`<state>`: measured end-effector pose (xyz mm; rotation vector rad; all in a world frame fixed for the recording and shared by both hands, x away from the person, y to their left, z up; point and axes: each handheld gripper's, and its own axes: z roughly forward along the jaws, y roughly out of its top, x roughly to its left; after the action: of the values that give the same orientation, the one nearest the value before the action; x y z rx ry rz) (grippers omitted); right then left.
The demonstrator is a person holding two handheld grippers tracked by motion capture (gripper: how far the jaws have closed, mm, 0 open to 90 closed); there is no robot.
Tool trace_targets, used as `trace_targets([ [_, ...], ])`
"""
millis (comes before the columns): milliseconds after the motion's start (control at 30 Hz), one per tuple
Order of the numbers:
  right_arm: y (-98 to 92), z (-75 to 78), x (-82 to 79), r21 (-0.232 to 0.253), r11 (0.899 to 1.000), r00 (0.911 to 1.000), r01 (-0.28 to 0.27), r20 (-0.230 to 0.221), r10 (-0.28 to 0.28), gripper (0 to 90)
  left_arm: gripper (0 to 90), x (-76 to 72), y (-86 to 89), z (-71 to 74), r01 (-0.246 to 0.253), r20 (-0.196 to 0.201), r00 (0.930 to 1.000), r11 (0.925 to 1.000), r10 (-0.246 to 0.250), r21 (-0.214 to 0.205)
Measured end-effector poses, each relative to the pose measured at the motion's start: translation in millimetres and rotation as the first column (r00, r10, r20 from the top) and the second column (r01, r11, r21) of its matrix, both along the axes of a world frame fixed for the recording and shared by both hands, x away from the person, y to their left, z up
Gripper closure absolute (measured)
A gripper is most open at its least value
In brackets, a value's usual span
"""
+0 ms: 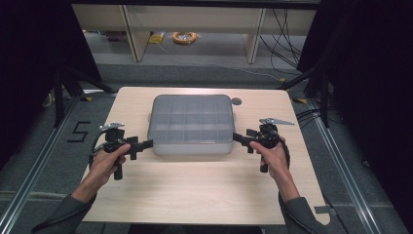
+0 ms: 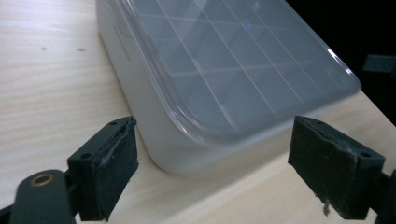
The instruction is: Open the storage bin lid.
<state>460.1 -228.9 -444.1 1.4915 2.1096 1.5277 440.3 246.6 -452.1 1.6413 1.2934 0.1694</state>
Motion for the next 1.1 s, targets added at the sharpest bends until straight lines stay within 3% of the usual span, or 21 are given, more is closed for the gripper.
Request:
trace_targets([
  [167,-1.8,1.5,16.9,0.008,1.000,1.0000,0.006,0.000,-0.006,25.2,15.0,19.4,1.5,2.3,-0.017,-0.019,0.9997,0.9997,0.017,-0.015],
  [200,0.2,3.5,17.8,0.036,0.999,0.9991,0.025,-0.035,-0.023,25.6,15.0,22.7,1.6,2.4,-0.024,-0.014,0.9996,0.9997,0.024,-0.010],
  [267,-2.9,3.0,30.1,0.023,0.999,0.9997,0.024,-0.006,-0.023,25.7,15.0,29.1,0.3,1.7,-0.033,-0.025,0.9992,0.9992,0.032,-0.024],
  [567,4.8,-3.4,57.5,0.031,0.999,0.9988,0.038,-0.032,-0.037,30.2,16.0,59.5,-8.7,2.7,-0.036,-0.035,0.9988,0.9993,0.035,-0.013],
  [600,4.8,-3.4,57.5,0.031,0.999,0.9988,0.038,-0.032,-0.037,30.2,16.0,63.1,-9.6,2.9,-0.041,-0.035,0.9986,0.9991,0.041,-0.012],
  [633,8.3,-2.9,58.1,0.048,0.997,0.9966,0.053,-0.066,-0.050,30.9,16.1,66.8,-9.7,2.9,-0.042,-0.038,0.9984,0.9991,0.041,-0.006],
  [667,7.5,-3.7,61.2,0.042,0.998,0.9982,0.038,-0.048,-0.036,31.2,16.3,70.3,-10.0,2.7,-0.046,-0.043,0.9980,0.9989,0.045,-0.010],
  [767,12.2,-5.6,66.5,0.044,0.998,0.9968,0.052,-0.064,-0.049,32.3,16.8,78.9,-11.6,1.7,-0.059,-0.061,0.9965,0.9980,0.057,-0.024],
  [800,15.6,-4.6,67.7,0.058,0.996,0.9935,0.063,-0.099,-0.057,33.5,17.6,81.1,-12.1,1.2,-0.064,-0.066,0.9959,0.9977,0.063,-0.024],
  [867,14.7,-5.5,70.0,0.049,0.998,0.9956,0.051,-0.081,-0.047,33.9,18.1,84.9,-12.6,-0.2,-0.067,-0.076,0.9950,0.9975,0.065,-0.022],
  [900,17.7,-4.9,69.7,0.066,0.995,0.9904,0.074,-0.122,-0.065,33.9,18.6,86.2,-13.1,-0.6,-0.073,-0.080,0.9943,0.9971,0.071,-0.020],
  [933,14.7,-6.6,73.0,0.039,0.998,0.9956,0.053,-0.079,-0.050,33.9,18.7,87.3,-13.5,-1.0,-0.073,-0.078,0.9944,0.9972,0.071,-0.018],
  [1033,17.3,-6.7,74.2,0.050,0.997,0.9924,0.066,-0.107,-0.061,35.1,19.5,90.5,-14.3,-1.8,-0.075,-0.083,0.9939,0.9970,0.073,-0.021],
  [1067,16.6,-8.4,76.3,0.033,0.998,0.9943,0.060,-0.091,-0.057,35.4,19.6,91.6,-14.4,-2.0,-0.081,-0.084,0.9933,0.9965,0.079,-0.021],
  [1100,18.6,-7.6,75.0,0.049,0.996,0.9893,0.077,-0.128,-0.070,35.7,19.9,92.8,-14.4,-2.1,-0.082,-0.087,0.9929,0.9964,0.080,-0.019],
])
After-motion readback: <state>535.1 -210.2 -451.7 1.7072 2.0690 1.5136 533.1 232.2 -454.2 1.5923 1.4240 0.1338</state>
